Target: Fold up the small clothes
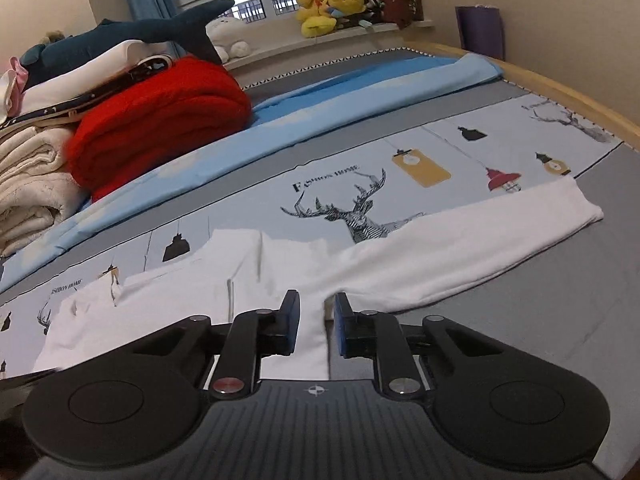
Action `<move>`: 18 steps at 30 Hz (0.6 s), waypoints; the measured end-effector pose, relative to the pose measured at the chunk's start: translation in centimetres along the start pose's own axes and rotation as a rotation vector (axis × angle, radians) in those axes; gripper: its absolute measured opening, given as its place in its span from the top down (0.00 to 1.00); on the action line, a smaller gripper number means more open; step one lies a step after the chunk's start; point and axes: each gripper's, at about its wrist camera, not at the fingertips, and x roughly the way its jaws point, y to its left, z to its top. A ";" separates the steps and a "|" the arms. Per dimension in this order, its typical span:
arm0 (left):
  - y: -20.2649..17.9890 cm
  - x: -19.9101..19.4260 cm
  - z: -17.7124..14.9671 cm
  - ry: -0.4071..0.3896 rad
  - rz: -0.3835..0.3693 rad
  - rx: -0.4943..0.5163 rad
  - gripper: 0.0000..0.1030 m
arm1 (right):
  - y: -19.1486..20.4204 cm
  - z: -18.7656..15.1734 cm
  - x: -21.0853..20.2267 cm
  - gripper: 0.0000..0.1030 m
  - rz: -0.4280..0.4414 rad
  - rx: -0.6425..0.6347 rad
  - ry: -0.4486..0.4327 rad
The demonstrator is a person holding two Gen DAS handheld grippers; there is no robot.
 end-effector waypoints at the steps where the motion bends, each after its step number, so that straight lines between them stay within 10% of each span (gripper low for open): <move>1: -0.3 1.3 0.2 0.019 -0.003 -0.010 0.52 | -0.2 0.1 0.1 0.82 -0.001 -0.003 0.008; 6: -1.6 6.6 1.0 0.094 0.020 0.003 0.37 | -0.7 0.3 0.7 0.81 0.011 -0.006 0.044; 10: -0.3 6.1 1.9 0.104 0.002 0.063 0.91 | -0.8 0.4 1.5 0.81 0.004 -0.017 0.068; 18: 18.9 -7.3 3.8 -0.052 0.119 -0.113 0.92 | 1.1 0.4 3.0 0.81 0.015 -0.014 0.113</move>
